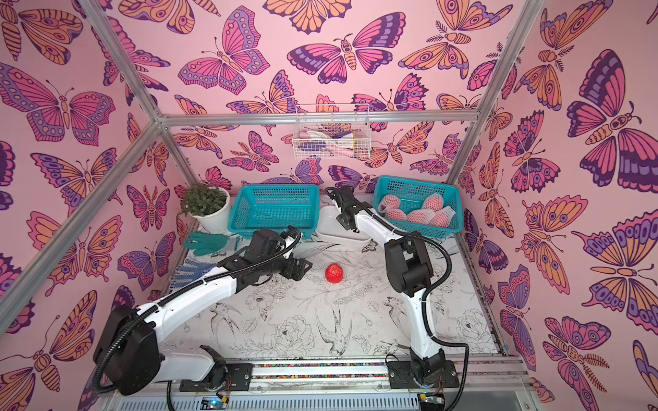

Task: Remove foam nets from apples
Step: Place the foam net into the storage box.

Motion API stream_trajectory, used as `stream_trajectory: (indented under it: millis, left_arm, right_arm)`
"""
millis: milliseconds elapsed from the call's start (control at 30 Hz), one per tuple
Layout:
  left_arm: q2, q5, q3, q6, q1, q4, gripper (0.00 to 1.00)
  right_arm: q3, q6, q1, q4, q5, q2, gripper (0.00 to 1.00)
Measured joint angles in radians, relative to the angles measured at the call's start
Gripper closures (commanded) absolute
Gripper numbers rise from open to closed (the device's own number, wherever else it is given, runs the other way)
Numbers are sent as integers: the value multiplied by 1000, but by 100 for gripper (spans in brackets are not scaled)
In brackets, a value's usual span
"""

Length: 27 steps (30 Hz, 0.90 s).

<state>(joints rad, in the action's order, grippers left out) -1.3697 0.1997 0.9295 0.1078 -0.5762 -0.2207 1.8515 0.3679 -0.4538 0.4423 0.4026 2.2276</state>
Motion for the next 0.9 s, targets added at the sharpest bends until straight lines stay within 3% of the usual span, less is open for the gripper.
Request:
stream_trajectory:
  millis: [100,333,733,900]
  left_arm:
    - [-11,-7,1,-13,0,-10,8]
    - [-29,-18,13,-22,0,-45,9]
    - [0,-40,14,-22,0,-96,9]
    - [35,-43,12,-22,0,-102,9]
  right_arm:
    - [6,4,0,15,5,24,81]
    - [8,-3,0,41,-17,36,58]
    - [22,-35,-2,80,-119,36,38]
    - [24,-50,-6,111,-169,35,34]
